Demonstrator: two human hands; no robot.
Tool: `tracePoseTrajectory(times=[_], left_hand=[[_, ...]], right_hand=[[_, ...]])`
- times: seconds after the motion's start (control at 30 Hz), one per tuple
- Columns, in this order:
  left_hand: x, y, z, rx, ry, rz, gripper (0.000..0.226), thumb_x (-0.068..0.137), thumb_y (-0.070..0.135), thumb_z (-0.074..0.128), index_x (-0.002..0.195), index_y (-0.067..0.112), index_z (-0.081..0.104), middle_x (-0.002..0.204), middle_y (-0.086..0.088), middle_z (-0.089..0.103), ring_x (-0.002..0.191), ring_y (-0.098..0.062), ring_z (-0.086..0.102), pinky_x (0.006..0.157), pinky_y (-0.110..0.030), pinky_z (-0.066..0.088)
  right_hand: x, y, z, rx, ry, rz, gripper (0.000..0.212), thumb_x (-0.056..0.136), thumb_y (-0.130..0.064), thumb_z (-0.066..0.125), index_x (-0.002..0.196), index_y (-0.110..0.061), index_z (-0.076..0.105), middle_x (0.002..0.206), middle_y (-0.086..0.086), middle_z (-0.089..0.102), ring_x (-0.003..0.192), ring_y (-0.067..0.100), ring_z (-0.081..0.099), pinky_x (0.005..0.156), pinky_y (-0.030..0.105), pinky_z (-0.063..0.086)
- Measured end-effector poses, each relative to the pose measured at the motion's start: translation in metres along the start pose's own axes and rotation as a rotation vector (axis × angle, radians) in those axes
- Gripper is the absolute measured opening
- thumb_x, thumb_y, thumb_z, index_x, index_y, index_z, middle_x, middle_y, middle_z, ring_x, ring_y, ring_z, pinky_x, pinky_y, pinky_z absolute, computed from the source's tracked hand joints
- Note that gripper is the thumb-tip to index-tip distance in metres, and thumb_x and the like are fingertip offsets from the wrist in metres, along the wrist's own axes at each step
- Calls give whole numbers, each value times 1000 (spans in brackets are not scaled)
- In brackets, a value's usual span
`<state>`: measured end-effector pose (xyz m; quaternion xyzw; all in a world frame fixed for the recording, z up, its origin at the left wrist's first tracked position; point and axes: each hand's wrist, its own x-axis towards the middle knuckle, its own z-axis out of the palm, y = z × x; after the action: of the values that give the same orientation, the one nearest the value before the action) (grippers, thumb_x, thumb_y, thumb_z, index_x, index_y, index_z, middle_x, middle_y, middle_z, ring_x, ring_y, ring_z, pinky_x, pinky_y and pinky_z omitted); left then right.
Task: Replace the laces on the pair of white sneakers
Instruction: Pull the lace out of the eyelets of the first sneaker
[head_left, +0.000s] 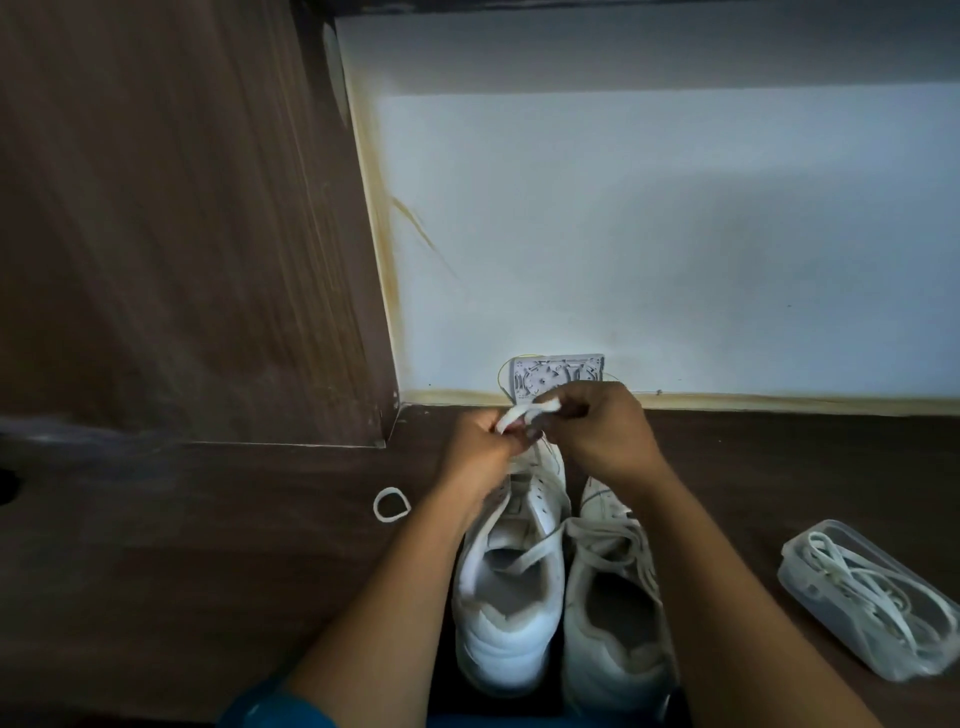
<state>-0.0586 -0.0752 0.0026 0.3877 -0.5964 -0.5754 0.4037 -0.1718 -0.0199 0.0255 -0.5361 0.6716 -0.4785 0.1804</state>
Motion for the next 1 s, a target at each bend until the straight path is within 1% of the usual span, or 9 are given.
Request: tracePoseTrajectory(times=[0.1, 0.17, 0.33, 0.47, 0.57, 0.63, 0.83, 0.9, 1.0], left_hand=[[-1, 11, 1, -217, 42, -20, 16, 82, -6, 62, 72, 7, 60, 64, 5, 66, 54, 5, 60, 51, -7, 45], [-1, 15, 0, -244, 34, -38, 8, 85, -2, 61, 79, 4, 62, 68, 4, 66, 51, 7, 58, 45, -6, 40], [-3, -1, -8, 74, -105, -152, 28, 80, -10, 55, 81, 15, 67, 71, 0, 65, 64, -9, 59, 54, -16, 46], [-2, -3, 1, 124, -38, -22, 17, 80, -7, 63, 71, 7, 65, 68, -5, 63, 62, -12, 58, 60, -20, 48], [0, 10, 2, -110, 82, 45, 24, 86, -5, 59, 70, 13, 62, 63, 9, 64, 55, 7, 59, 57, -6, 45], [0, 12, 2, -119, 70, 47, 22, 87, -2, 58, 72, 14, 63, 66, 10, 66, 61, 5, 61, 59, -7, 46], [-3, -6, -3, 192, -156, -117, 31, 79, -10, 54, 73, 16, 68, 64, 3, 65, 62, -11, 59, 59, -21, 47], [-4, -6, 0, 206, -142, -23, 30, 81, -5, 64, 63, 20, 67, 51, 10, 62, 52, -3, 56, 58, -21, 44], [-6, 6, 4, 65, -1, 96, 31, 82, -6, 62, 64, 19, 67, 52, 13, 65, 52, 4, 58, 60, -17, 48]], right_hand=[[-3, 6, -2, -378, -266, 13, 13, 80, -12, 69, 68, -15, 67, 62, -10, 52, 66, 11, 50, 58, 22, 34], [-4, 9, 5, -484, -249, 12, 25, 85, -18, 65, 60, -19, 63, 62, -8, 55, 67, 11, 49, 53, 20, 30], [4, -5, 7, -151, 229, -97, 35, 85, -17, 63, 54, -13, 49, 45, -3, 42, 47, 2, 45, 50, 16, 30], [2, -1, 9, -106, 67, -23, 19, 83, -8, 62, 64, -7, 62, 61, 7, 62, 64, 21, 58, 63, 30, 43], [-3, 5, 6, -174, -87, 54, 23, 77, 1, 57, 71, -17, 69, 71, -1, 64, 70, 16, 57, 66, 28, 42], [-6, 6, 8, -338, -207, 29, 23, 79, -6, 62, 57, -13, 60, 60, 1, 56, 58, 13, 48, 60, 26, 37], [2, -12, 4, -62, 272, -55, 38, 86, -13, 63, 53, -6, 45, 50, 10, 44, 50, 15, 37, 52, 28, 30], [1, -12, 4, -49, 223, -60, 39, 88, -17, 63, 56, 0, 47, 55, 19, 51, 52, 21, 43, 53, 29, 34], [-3, -6, 4, 50, 21, 86, 36, 85, -12, 63, 53, -13, 47, 52, 3, 46, 51, 14, 42, 52, 25, 32]])
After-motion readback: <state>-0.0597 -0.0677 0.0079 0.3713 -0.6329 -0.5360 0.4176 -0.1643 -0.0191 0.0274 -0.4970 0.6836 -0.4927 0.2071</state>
